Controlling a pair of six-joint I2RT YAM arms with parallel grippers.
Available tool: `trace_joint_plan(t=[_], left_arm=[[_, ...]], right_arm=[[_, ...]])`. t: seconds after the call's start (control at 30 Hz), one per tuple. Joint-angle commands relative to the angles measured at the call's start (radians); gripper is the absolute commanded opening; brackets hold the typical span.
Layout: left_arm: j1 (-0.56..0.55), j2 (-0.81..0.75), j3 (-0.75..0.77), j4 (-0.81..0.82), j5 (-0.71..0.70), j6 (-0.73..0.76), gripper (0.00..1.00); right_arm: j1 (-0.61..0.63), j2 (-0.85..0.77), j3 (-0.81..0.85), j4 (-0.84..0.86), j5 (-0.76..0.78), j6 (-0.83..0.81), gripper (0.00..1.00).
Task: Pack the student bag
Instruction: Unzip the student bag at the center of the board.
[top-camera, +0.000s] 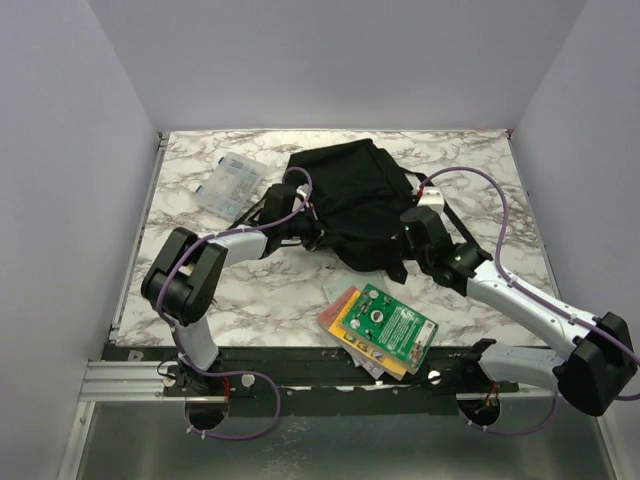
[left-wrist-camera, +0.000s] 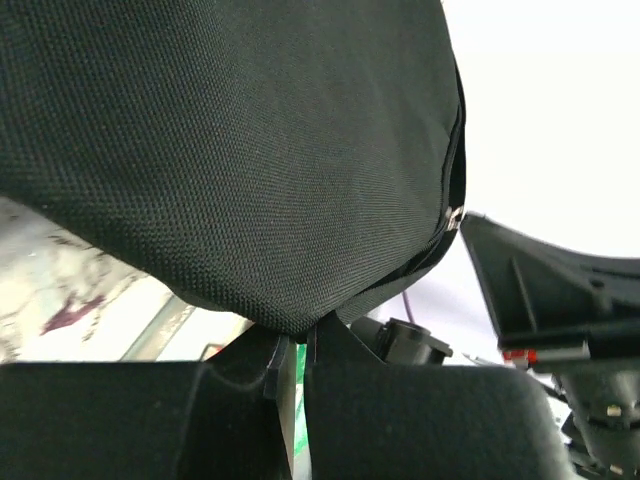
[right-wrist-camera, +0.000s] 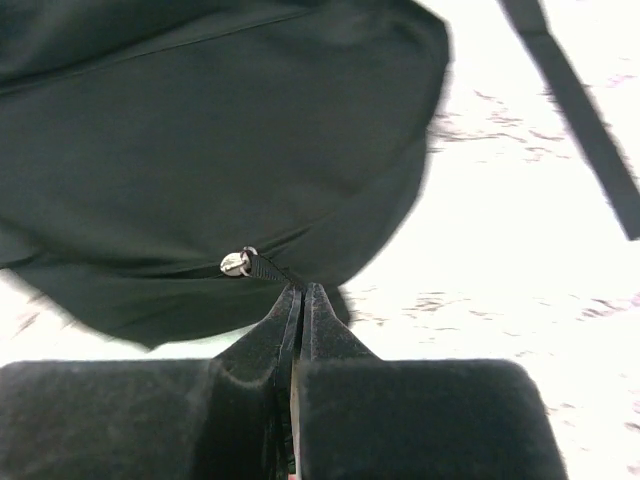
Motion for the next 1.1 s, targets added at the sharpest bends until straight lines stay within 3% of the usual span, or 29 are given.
trace_joint_plan(t=[0.0, 0.1, 0.33, 0.43, 0.53, 0.57, 0.67, 0.77, 0.8, 0.93, 1.07], left_arm=[[0.072, -0.091, -0.06, -0.05, 0.015, 0.186, 0.0], [0.102, -0.131, -0.089, -0.065, 0.035, 0.234, 0.0], [0.119, -0.166, -0.107, -0.078, 0.062, 0.293, 0.0], [0.127, -0.167, -0.088, -0.114, 0.07, 0.309, 0.02], [0.106, -0.194, -0.067, -0.145, 0.052, 0.332, 0.43], [0.092, -0.212, -0.063, -0.155, 0.041, 0.339, 0.52], [0.042, -0.254, -0.051, -0.177, 0.023, 0.326, 0.7], [-0.024, -0.274, -0.045, -0.189, 0.0, 0.285, 0.94], [-0.049, -0.268, -0.043, -0.189, -0.004, 0.253, 0.98], [-0.117, -0.203, -0.02, -0.192, -0.042, 0.124, 0.98], [-0.122, -0.106, 0.061, -0.257, -0.101, 0.104, 0.98]], right_arm=[[-0.051, 0.046, 0.045, -0.096, 0.346, 0.02, 0.0], [-0.152, 0.05, 0.026, -0.056, 0.279, 0.005, 0.0], [-0.198, 0.129, 0.047, -0.019, 0.229, 0.005, 0.0], [-0.196, 0.067, 0.013, 0.077, 0.016, -0.064, 0.0], [-0.188, -0.002, -0.037, 0.141, -0.145, -0.069, 0.0], [-0.188, -0.003, -0.039, 0.127, -0.175, -0.066, 0.0], [-0.186, -0.014, -0.068, 0.13, -0.225, -0.062, 0.0], [-0.186, -0.042, -0.084, 0.151, -0.261, -0.066, 0.0], [-0.186, -0.049, -0.079, 0.15, -0.278, -0.068, 0.0], [-0.186, -0.073, -0.064, 0.147, -0.326, -0.072, 0.0], [-0.185, -0.086, -0.066, 0.141, -0.336, -0.069, 0.0]])
